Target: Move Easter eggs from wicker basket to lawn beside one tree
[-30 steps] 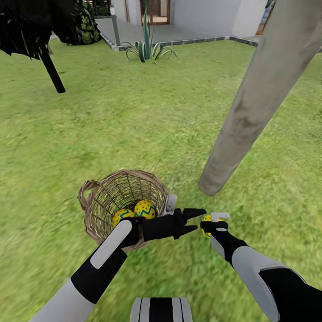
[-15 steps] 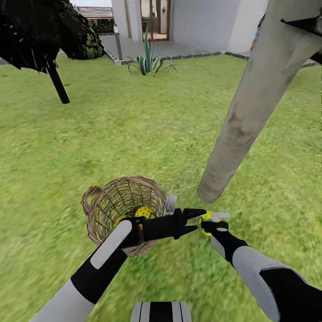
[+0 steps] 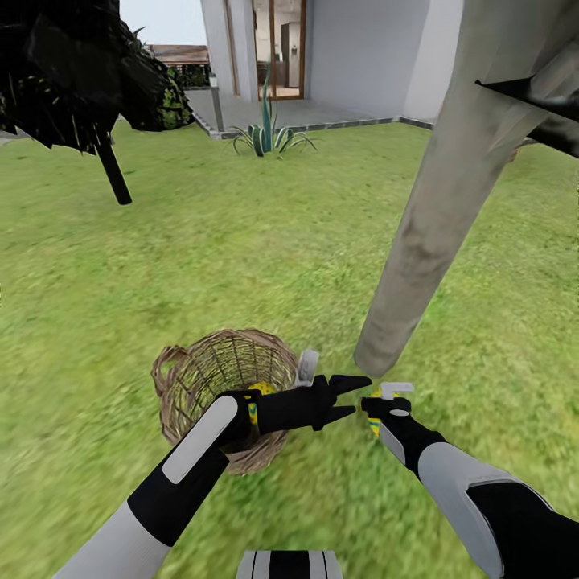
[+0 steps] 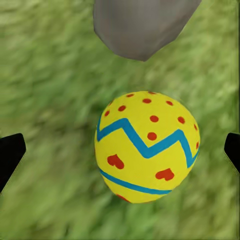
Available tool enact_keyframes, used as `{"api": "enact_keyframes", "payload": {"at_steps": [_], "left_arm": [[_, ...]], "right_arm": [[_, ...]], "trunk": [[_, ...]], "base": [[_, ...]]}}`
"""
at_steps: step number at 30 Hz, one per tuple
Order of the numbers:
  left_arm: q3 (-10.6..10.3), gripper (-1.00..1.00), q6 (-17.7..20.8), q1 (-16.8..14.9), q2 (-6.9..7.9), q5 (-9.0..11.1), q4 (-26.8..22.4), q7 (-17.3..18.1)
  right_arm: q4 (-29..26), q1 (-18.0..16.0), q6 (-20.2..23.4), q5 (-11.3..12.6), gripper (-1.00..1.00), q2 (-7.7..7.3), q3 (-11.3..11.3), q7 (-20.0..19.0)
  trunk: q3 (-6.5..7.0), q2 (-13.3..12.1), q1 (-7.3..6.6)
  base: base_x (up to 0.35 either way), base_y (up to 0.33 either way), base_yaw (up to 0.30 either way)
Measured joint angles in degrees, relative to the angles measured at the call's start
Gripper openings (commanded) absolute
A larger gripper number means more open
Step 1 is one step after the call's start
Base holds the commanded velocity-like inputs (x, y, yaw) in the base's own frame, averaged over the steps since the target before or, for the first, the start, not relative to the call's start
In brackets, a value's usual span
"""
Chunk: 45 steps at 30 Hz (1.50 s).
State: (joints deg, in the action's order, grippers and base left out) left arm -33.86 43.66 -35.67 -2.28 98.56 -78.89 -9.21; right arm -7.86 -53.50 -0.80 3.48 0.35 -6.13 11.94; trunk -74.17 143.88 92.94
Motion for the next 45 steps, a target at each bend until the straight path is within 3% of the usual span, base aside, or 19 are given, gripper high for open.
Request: {"api": "enact_keyframes", "payload": {"at_steps": [12, 15, 17, 19, 24, 28, 30, 33, 39, 45], "left_arm": [[0.35, 1.00, -0.01, -0.01, -0.06, 0.30, 0.09, -0.29], [0.43, 1.00, 0.03, -0.05, 0.01, 4.01, -0.16, -0.28], [0.62, 1.00, 0.11, -0.06, 1.67, 5.82, -0.54, -0.23], [1.02, 1.00, 0.47, -0.05, 3.64, 6.42, -1.71, -0.17], [2.30, 1.00, 0.63, -0.04, 4.69, 9.52, -2.17, -0.23], [2.35, 1.00, 0.63, -0.02, 4.90, 9.76, -2.55, -0.23], [2.36, 1.00, 0.63, -0.03, 4.93, 9.76, -2.61, -0.23], [2.40, 1.00, 0.64, -0.04, 5.32, 9.75, -2.64, -0.21], [4.08, 1.00, 0.36, 0.93, 6.95, 10.34, -2.36, -0.05], [5.51, 1.00, 0.43, 0.99, 7.08, 10.35, -2.36, -0.05]], "right_arm": [[-1.12, 0.00, 0.69, 0.00, 1.00, -0.04, 0.01, -0.12], [-1.20, -0.01, 0.77, 0.00, 1.00, -0.47, 0.01, -0.03], [-2.23, -0.02, 2.08, 0.00, 1.00, -0.63, 0.02, -0.04], [-5.52, -0.04, 7.55, 0.03, 1.00, -0.90, 0.09, -0.09], [-11.22, -0.03, 21.17, 0.08, 1.00, -1.49, 0.10, -0.14], [-23.91, 0.47, 34.77, 0.02, 1.00, -2.33, -0.12, -0.65], [-31.14, 0.98, 37.60, 0.19, 1.00, -3.16, -0.18, -2.46], [-35.33, 1.66, 43.37, 0.26, 1.00, -4.20, -0.19, -7.21], [-34.04, 2.24, 43.25, 0.39, 1.00, -3.99, -0.39, -7.21], [-33.91, 2.37, 42.82, 0.39, 1.00, -4.05, -0.38, -6.82]], "trunk": [[2.66, -0.16, -0.31], [3.33, -0.20, -0.39], [3.77, -0.23, -0.44], [4.22, -0.25, -0.49], [5.32, -0.32, -0.62], [6.22, -0.37, -0.73], [6.66, -0.40, -0.78], [7.32, -0.44, -0.85], [7.32, -0.45, -0.82], [7.32, -0.45, -0.81]], "base": [[0.000, 0.000, 0.000], [0.000, 0.000, 0.000], [0.000, 0.000, 0.000], [0.000, 0.000, 0.000], [0.000, 0.000, 0.000], [0.000, 0.000, 0.000], [0.000, 0.000, 0.000], [0.000, 0.000, 0.000], [-0.174, 0.000, 0.000], [-0.340, 0.000, 0.000]]}}
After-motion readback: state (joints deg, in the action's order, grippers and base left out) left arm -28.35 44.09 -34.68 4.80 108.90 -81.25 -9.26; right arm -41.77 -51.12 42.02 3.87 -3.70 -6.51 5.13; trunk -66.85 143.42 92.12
